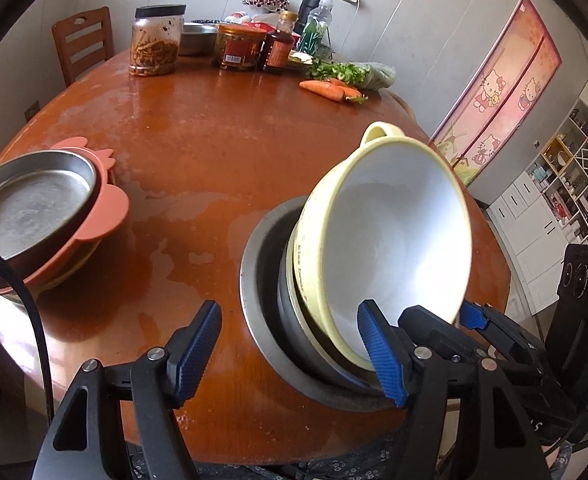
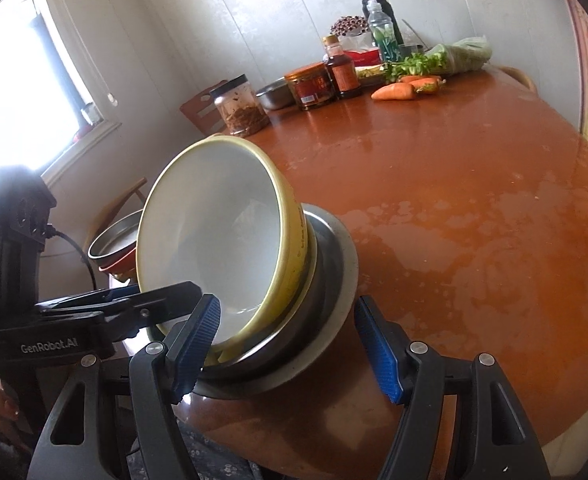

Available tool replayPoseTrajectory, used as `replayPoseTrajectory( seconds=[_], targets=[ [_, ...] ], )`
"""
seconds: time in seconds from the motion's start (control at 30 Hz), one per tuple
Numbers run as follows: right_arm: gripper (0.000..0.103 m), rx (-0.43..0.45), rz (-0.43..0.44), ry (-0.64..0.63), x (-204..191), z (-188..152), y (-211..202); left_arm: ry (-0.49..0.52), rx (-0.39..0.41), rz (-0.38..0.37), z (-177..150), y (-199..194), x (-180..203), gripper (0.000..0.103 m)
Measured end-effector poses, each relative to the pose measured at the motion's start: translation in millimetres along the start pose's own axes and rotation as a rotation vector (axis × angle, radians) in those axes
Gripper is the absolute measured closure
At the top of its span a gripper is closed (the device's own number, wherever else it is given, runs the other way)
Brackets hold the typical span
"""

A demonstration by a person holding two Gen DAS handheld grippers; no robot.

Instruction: Organize plates and bowls

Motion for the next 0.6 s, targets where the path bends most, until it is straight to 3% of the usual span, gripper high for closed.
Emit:
replayPoseTrajectory(
  seconds=[0.27,0.47,0.6],
  targets=[
    [0.032,0.001,0.022,-0.008,0.1,1.2,7.9,0.0,-0.004,-0.027,3.0,8.7,-0.9,0.034],
    [0.033,-0.002,0.048,-0.005,1.0,1.8,13.0,-0.002,-0.021,-0.093,3.8,13.5,0.0,0.048],
    [0.034,0.002,0.038,-0.022,-1.2,3.1,13.0,0.001,-0.017,-0.091,4.3,14.8,1.0,0.049]
  ],
)
Point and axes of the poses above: each gripper's, at about its wrist camera, not at the fingertips, and y roughly the way its jaws point, x to its right, z to its top, the point moved 3 cm from there along y, roughly the way its jaws point, and after that the axes turned 1 degree about -y, right-handed, at the moved point
